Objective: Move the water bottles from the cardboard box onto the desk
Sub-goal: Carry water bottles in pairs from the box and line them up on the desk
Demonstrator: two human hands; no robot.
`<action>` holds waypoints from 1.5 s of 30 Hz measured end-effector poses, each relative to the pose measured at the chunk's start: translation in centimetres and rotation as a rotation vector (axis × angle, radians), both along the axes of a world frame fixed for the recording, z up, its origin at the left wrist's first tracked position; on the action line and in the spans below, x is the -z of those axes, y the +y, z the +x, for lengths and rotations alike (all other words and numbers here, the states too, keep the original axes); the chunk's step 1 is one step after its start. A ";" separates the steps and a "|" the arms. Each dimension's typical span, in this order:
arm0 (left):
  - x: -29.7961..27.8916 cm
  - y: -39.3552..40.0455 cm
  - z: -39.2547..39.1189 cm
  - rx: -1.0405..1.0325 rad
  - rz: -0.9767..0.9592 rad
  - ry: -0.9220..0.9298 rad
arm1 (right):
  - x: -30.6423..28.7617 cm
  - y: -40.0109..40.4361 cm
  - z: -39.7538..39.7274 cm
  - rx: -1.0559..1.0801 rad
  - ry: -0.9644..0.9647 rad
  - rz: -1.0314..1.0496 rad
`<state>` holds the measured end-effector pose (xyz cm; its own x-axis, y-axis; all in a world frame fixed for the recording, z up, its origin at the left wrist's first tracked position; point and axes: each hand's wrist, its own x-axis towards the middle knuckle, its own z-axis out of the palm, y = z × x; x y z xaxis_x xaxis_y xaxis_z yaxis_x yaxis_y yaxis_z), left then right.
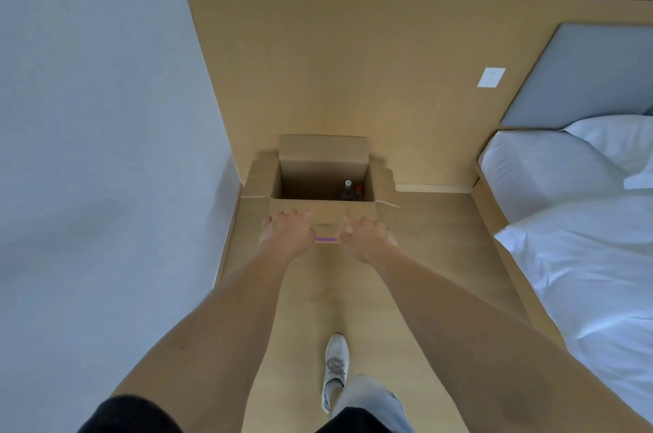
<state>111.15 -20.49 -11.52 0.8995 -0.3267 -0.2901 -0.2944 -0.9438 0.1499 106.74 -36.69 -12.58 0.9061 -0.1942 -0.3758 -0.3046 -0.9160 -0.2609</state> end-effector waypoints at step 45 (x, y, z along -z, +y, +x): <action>31.2 -21.0 59.4 0.185 0.048 0.461 | 29.4 -19.0 53.6 0.447 0.402 0.169</action>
<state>170.54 -41.45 -42.75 0.6025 -0.4453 -0.6624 -0.3708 -0.8911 0.2617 160.34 -55.67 -41.94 0.5322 -0.4307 -0.7289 -0.7537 -0.6332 -0.1762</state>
